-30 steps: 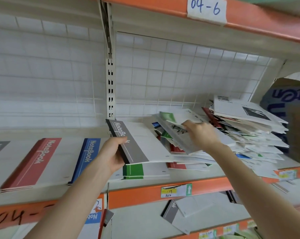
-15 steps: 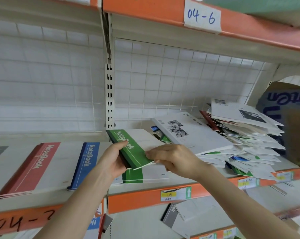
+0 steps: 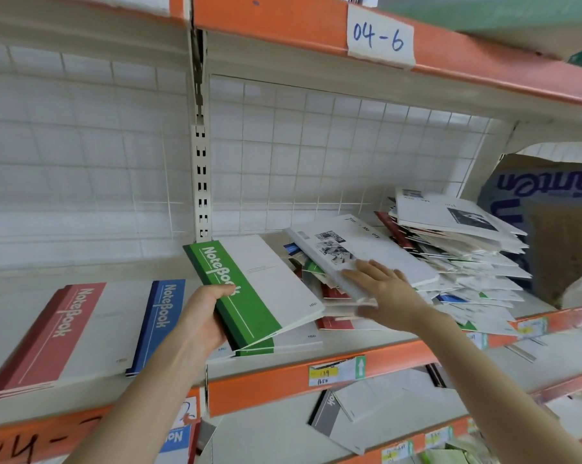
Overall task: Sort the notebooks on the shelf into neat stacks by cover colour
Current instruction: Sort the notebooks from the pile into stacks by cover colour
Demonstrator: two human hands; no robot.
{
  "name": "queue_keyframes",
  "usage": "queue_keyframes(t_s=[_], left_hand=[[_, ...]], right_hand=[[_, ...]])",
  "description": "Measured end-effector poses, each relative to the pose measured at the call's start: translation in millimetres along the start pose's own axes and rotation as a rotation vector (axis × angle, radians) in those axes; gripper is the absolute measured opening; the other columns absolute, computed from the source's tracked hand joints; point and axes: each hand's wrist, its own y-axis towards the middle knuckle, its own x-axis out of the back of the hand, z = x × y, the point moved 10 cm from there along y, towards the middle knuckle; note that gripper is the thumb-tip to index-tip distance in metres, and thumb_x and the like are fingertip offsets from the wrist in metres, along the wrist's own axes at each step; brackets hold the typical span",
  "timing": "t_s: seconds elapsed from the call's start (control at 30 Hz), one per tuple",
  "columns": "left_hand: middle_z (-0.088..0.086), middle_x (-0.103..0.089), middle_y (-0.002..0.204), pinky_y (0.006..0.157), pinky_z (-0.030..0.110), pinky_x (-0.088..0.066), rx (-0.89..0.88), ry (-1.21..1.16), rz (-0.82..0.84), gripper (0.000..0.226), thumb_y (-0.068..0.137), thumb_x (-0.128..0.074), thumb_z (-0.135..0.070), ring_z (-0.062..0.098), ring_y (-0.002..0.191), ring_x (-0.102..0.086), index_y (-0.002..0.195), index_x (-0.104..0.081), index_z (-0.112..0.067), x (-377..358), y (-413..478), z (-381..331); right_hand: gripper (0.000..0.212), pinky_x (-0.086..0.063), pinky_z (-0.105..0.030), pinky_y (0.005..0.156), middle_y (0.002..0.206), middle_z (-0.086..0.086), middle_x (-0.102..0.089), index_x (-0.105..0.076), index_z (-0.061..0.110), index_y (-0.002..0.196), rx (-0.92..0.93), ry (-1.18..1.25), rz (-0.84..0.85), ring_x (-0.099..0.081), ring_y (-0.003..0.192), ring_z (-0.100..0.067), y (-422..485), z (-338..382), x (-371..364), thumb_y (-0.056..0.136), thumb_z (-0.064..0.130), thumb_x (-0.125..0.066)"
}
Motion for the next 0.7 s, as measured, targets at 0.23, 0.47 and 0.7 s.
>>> queue_keyframes(t_s=[0.23, 0.47, 0.7], left_hand=[[0.013, -0.064, 0.09, 0.061, 0.042, -0.044, 0.004, -0.006, -0.058, 0.008, 0.095, -0.05, -0.014, 0.027, 0.079, -0.061, 0.094, -0.058, -0.01, 15, -3, -3], [0.011, -0.062, 0.086, 0.069, 0.045, -0.042, -0.021, -0.022, -0.132, 0.014, 0.097, -0.049, -0.021, 0.026, 0.076, -0.058, 0.089, -0.057, -0.012, 36, -9, -11], [0.014, -0.062, 0.108, 0.061, 0.041, -0.044, -0.055, -0.067, -0.187, 0.024, 0.096, -0.051, -0.023, 0.028, 0.082, -0.06, 0.116, -0.056, -0.012, 59, -15, -19]], right_hand=[[0.029, -0.038, -0.018, 0.032, 0.064, -0.004, -0.07, -0.072, 0.005, 0.086, 0.124, 0.094, -0.748, -0.058, 0.039, -0.017, -22, 11, 64, 0.067, -0.001, -0.052], [0.014, -0.023, -0.015, 0.04, 0.045, 0.014, -0.034, -0.056, 0.002, 0.077, -0.13, 0.609, -1.161, -0.038, 0.035, 0.0, -55, -18, 129, 0.085, 0.013, -0.051], [0.029, -0.043, -0.015, 0.058, 0.061, 0.015, -0.056, -0.053, 0.022, 0.073, -0.175, 1.403, -1.102, -0.05, 0.057, 0.003, -44, -14, 98, 0.087, -0.002, -0.052]])
